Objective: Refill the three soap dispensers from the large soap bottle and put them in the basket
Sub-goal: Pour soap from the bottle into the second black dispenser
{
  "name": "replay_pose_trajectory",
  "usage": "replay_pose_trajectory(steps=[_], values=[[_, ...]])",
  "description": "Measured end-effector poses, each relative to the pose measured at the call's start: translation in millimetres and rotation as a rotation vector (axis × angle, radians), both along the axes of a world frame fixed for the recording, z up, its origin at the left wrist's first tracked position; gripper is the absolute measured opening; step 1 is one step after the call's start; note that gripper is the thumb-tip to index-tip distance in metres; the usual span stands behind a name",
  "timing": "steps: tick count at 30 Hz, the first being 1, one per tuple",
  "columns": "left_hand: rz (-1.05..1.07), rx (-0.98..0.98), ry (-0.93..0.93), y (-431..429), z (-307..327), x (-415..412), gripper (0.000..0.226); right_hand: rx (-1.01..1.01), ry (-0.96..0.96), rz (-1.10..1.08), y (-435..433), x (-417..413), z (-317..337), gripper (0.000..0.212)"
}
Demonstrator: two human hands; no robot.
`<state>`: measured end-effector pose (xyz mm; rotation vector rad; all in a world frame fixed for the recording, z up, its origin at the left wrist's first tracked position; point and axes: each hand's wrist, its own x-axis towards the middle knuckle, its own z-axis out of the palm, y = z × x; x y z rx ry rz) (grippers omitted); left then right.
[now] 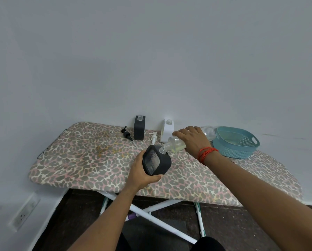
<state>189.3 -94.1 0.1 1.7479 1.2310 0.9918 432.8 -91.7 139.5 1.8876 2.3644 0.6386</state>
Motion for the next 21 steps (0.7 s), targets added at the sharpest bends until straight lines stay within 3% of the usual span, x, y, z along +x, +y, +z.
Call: replay_pose_trajectory(steps=[21], values=[[-0.003,0.022,0.002,0.4,-1.8,-0.2,0.128,0.029,-0.002,-0.021,0.3,-2.9,-4.2,0.071]])
